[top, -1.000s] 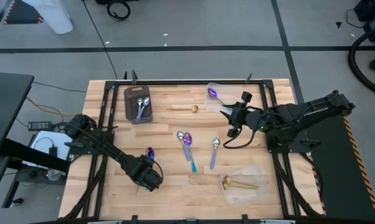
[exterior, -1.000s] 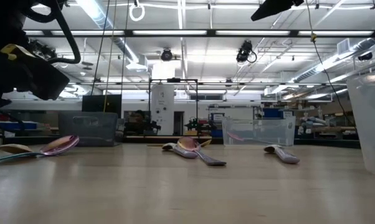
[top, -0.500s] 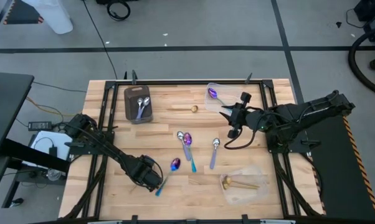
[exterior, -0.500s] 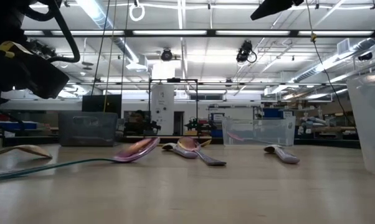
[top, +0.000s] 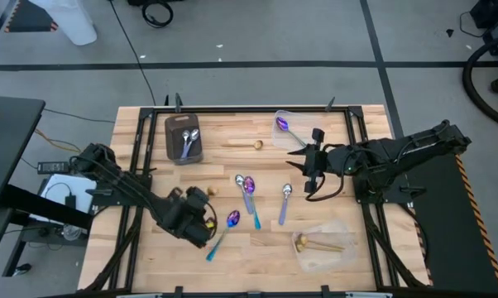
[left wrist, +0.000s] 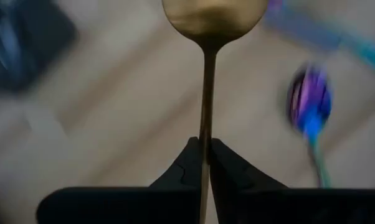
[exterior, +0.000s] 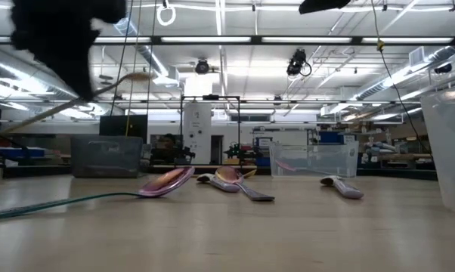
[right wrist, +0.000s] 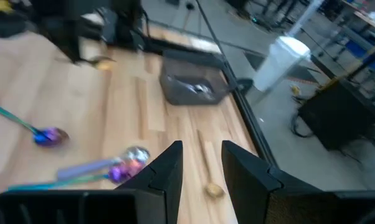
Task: Sort silverware by color (type)
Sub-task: Put the yellow spoon into the bottom transparent bin
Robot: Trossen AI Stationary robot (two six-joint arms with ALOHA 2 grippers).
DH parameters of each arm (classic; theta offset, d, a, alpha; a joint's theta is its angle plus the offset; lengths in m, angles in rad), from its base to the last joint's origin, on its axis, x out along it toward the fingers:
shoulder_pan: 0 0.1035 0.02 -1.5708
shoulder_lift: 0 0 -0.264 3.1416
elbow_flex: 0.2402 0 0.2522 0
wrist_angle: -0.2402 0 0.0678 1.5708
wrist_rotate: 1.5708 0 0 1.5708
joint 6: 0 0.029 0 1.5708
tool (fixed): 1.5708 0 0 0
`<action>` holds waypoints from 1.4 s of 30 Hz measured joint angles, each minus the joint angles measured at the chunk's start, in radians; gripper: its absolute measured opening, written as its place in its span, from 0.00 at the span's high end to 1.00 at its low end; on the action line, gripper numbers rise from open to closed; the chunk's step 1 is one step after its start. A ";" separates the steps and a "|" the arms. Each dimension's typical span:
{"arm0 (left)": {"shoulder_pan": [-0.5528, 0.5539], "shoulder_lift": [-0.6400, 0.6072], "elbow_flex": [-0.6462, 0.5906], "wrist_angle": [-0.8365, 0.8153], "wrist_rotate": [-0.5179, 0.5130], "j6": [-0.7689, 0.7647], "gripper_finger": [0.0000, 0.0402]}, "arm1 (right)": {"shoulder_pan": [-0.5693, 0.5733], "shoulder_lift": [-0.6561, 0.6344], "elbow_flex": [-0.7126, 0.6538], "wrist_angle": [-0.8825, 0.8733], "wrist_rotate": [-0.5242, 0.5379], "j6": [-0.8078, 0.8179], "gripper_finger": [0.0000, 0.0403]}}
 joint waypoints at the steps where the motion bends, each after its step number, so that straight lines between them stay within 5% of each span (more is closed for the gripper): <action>1: 0.003 -0.004 0.009 -0.003 -0.047 0.025 0.95 | 0.000 0.000 -0.009 0.028 -0.009 -0.001 0.70; 11: 0.086 -0.009 0.045 0.261 -0.303 0.440 0.95 | 0.000 0.011 -0.053 0.179 -0.063 -0.021 0.70; 22: 0.196 -0.009 0.043 0.980 -0.354 1.249 0.95 | 0.000 0.012 -0.099 0.220 -0.145 -0.013 0.68; 30: 0.329 -0.010 0.044 1.376 -0.096 1.591 0.94 | 0.007 0.012 -0.101 0.223 -0.145 0.019 0.56; 42: 0.458 -0.010 0.044 1.494 0.286 1.726 0.94 | 0.030 0.012 -0.101 0.221 -0.159 0.053 0.42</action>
